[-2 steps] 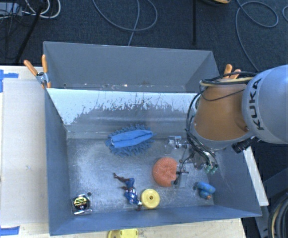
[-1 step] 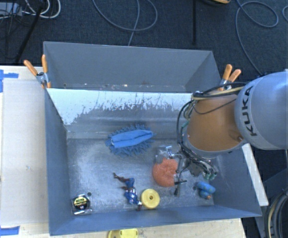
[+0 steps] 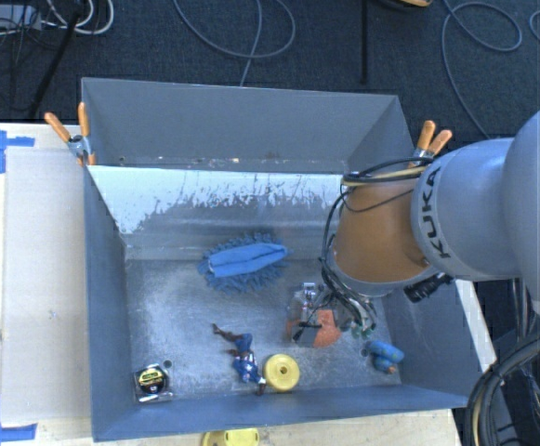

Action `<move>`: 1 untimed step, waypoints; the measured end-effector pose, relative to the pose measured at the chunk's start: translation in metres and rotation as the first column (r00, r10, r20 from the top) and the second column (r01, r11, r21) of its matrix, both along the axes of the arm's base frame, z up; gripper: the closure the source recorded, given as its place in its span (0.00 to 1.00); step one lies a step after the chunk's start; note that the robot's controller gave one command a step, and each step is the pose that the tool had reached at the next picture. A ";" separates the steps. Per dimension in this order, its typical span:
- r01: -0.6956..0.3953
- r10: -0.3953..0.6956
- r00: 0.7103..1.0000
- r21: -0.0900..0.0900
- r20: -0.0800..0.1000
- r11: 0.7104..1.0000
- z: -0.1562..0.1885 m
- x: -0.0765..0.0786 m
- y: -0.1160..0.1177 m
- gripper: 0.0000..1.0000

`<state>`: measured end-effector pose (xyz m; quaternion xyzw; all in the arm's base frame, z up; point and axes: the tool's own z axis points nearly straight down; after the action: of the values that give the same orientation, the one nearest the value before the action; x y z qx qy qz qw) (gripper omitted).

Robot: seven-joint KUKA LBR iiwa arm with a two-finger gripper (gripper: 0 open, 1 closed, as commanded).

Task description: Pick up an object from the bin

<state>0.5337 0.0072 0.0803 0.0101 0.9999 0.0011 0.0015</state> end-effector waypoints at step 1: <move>-0.001 0.001 1.000 0.000 0.000 1.000 0.000 0.000 0.000 1.00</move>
Offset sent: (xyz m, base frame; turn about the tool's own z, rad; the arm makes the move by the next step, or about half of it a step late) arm -0.0039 0.0169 0.1270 0.0069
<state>0.5337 0.0072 0.0803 0.0098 1.0000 0.0011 0.0016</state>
